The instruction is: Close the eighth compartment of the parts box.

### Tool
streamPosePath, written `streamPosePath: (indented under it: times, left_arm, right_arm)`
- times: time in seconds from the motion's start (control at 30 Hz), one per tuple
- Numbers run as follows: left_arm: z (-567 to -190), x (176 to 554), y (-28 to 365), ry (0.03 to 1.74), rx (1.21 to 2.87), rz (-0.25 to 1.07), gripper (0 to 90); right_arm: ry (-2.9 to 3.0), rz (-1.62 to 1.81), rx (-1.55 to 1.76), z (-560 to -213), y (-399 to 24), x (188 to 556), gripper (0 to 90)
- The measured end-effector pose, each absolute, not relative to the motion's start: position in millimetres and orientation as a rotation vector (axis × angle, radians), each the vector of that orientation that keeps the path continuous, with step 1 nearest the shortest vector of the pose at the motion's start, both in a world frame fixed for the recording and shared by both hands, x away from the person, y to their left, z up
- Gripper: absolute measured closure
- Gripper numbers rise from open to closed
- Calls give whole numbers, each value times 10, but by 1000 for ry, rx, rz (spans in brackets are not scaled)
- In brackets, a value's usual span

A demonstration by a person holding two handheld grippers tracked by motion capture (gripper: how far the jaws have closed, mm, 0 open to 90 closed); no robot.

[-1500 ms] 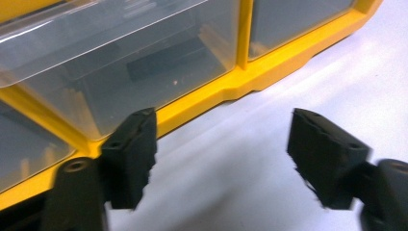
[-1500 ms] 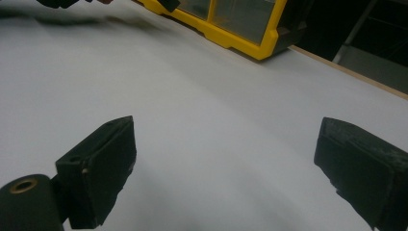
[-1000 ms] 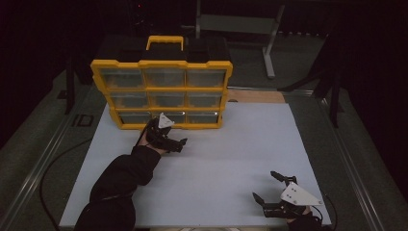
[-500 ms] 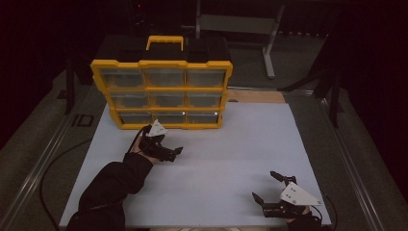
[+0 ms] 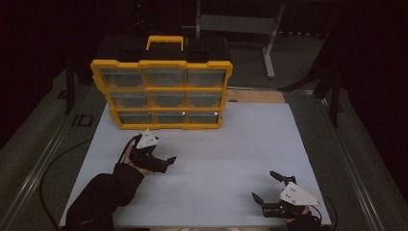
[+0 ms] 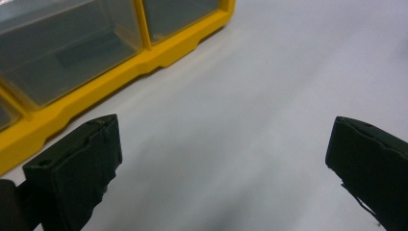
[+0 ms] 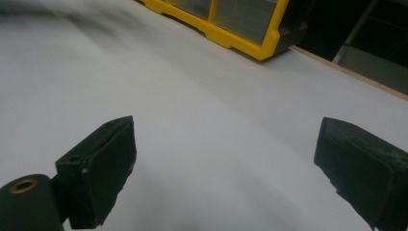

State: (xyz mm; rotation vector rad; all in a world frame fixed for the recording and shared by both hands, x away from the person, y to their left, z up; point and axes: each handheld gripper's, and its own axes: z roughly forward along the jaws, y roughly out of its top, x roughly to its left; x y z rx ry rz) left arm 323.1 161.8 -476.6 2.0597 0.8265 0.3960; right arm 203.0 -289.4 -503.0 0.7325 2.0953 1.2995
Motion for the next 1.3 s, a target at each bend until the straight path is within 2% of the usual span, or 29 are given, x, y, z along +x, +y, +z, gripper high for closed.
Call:
streamPosePath:
  times: [0.57, 1.3]
  left_arm:
    - [-4831, 2819, 1901, 806, 2070, 398, 0]
    - [-4977, 2468, 2256, 817, 2049, 429, 0]
  right_arm:
    - [2102, 1294, 732, -5034, -2883, 2031, 74]
    - [2102, 1287, 726, -5036, -2882, 2033, 74]
